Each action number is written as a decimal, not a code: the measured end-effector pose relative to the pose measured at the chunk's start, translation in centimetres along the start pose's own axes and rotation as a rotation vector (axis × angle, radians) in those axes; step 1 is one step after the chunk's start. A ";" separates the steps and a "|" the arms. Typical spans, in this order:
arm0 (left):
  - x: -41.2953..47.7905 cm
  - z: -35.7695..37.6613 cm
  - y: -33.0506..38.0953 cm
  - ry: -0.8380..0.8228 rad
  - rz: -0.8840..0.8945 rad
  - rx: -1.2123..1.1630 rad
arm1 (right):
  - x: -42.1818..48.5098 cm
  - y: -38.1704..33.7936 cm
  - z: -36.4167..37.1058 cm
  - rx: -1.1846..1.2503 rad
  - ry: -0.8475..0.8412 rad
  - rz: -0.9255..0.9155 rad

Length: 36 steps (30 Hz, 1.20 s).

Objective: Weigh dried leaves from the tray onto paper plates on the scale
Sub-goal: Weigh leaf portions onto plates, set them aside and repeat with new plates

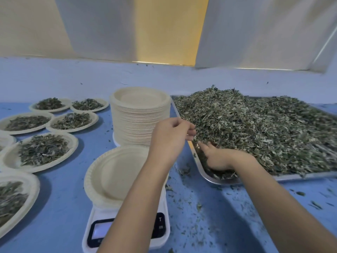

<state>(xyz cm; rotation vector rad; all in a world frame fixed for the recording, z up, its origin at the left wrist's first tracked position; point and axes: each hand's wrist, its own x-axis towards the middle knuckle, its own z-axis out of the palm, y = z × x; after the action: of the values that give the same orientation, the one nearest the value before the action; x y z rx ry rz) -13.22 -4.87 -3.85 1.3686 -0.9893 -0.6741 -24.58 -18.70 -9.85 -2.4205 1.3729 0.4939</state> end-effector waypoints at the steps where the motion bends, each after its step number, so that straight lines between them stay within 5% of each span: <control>1: 0.1 0.0 0.0 -0.002 -0.006 -0.010 | 0.5 -0.1 -0.1 0.028 0.041 -0.003; 9: 1.0 -0.6 0.2 0.046 -0.008 -0.060 | 4.2 -0.9 -0.8 0.255 0.611 0.021; 17: 0.7 -0.8 0.3 0.054 -0.032 -0.147 | 7.9 -0.5 0.2 0.219 0.345 -0.065; 27: 0.8 -1.0 0.0 0.083 -0.039 -0.118 | 6.6 -0.8 0.9 0.130 0.704 -0.095; 33: 0.7 -0.7 0.0 0.066 -0.040 -0.120 | 7.8 -0.4 0.5 0.135 0.442 -0.171; 36: 0.7 -0.6 0.1 0.068 -0.048 -0.124 | 7.7 -0.8 0.6 0.162 0.487 -0.130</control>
<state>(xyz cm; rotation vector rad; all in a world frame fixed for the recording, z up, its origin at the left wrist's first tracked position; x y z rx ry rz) -12.41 -5.15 -3.62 1.3012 -0.8495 -0.7091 -20.27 -23.88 -13.73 -2.5677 1.3484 -0.2511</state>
